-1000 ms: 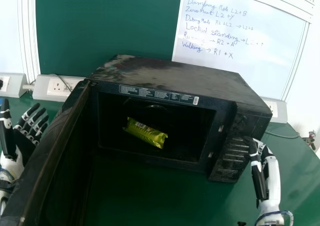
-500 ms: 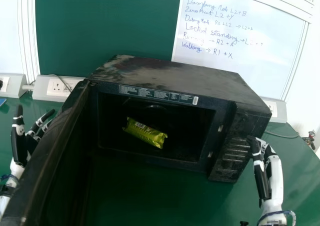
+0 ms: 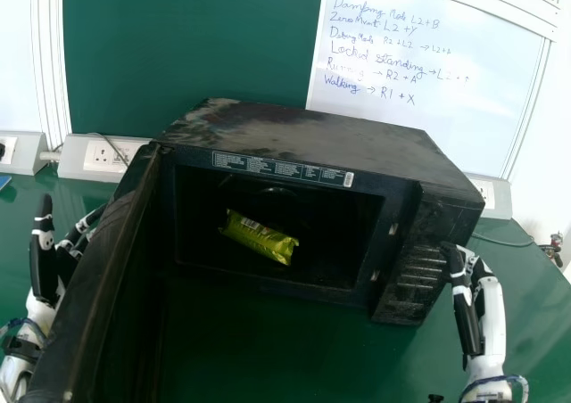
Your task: Put biscuit inside oven
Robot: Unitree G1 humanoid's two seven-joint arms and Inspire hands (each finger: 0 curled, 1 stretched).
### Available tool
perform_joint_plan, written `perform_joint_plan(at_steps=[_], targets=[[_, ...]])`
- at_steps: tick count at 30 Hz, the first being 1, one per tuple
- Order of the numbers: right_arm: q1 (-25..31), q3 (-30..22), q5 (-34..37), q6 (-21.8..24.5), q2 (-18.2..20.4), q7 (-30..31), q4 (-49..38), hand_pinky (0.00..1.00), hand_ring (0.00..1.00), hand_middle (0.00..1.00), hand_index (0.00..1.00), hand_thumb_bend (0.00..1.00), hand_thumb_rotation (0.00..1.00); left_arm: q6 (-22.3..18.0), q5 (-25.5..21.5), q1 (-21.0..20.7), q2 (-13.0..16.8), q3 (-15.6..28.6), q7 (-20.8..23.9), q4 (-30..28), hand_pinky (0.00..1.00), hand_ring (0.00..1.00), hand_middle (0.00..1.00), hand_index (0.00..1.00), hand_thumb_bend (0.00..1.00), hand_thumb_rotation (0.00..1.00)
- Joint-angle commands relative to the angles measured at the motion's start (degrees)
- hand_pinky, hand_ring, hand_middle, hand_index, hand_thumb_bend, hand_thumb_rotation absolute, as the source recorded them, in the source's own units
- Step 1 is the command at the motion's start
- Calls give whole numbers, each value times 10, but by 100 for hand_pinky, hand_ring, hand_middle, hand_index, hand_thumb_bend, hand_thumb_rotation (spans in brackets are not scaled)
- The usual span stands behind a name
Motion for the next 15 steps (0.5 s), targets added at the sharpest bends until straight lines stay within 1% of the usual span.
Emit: perform_joint_plan(at_steps=[1,3,6,9,12,15], targets=[[-2,-4,-2,1,-5,0,-3,73,79,79,77,78,35,-5,2,2,-5,-8,-2,4,85,78,76,79,69,38],[-3,-5,-1,0,-5,-1,-2,73,79,79,76,78,36,-8,4,2,-5,-10,-9,9,83,77,75,79,68,39],[-5,-5,2,-2,-5,-1,0,72,78,79,76,79,36,-9,11,2,-4,-14,-11,8,80,76,75,79,67,42],[-6,-5,3,-2,-5,-1,0,72,78,79,76,79,35,-8,8,2,-7,-15,-10,8,81,77,77,81,65,42],[-7,-5,3,-3,-6,-1,0,73,78,78,76,78,35,-11,6,2,-7,-18,-20,10,83,79,79,84,64,42],[-8,-5,0,-4,-7,-2,1,73,79,78,76,78,35,-10,8,2,-7,-21,-22,10,83,79,79,83,64,42]])
